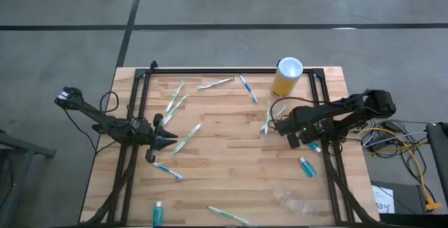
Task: Pick & Place toothbrushing station
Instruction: Put the blue mouthwash into the transparent organizer
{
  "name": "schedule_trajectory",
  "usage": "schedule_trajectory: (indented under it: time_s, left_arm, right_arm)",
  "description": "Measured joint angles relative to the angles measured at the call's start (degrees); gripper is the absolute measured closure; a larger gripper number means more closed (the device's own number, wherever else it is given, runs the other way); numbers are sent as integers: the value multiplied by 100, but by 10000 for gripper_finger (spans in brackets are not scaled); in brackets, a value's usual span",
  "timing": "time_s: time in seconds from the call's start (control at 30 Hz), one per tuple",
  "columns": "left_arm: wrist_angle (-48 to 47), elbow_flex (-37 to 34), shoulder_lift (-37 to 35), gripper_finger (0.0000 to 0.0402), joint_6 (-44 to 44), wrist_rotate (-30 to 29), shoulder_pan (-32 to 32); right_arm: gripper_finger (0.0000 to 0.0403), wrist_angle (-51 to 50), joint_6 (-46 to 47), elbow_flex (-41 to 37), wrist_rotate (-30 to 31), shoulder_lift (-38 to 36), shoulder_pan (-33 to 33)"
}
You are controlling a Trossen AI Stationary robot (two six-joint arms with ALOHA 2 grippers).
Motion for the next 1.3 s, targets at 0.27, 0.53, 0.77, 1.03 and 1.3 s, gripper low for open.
schedule_trajectory:
  time_s: [0.27, 0.53, 0.77, 1.03, 1.3]
  left_arm:
    - [-1, 0, 2, 319, -1, 0, 0]
    - [-2, 0, 2, 319, 0, 0, -2]
    - [-2, 0, 1, 319, 0, 0, 0]
    - [-1, 0, 2, 319, 0, 0, -1]
    - [-2, 0, 2, 319, 0, 0, -2]
  right_arm:
    - [285, 434, -368, 12, 2, 565, 0]
    - [290, 445, -1458, 12, 0, 803, 0]
    - [303, 389, -2652, -16, 0, 826, 0]
    - [319, 507, -3109, -182, 7, 810, 0]
    - [330, 599, -3100, -192, 92, 813, 0]
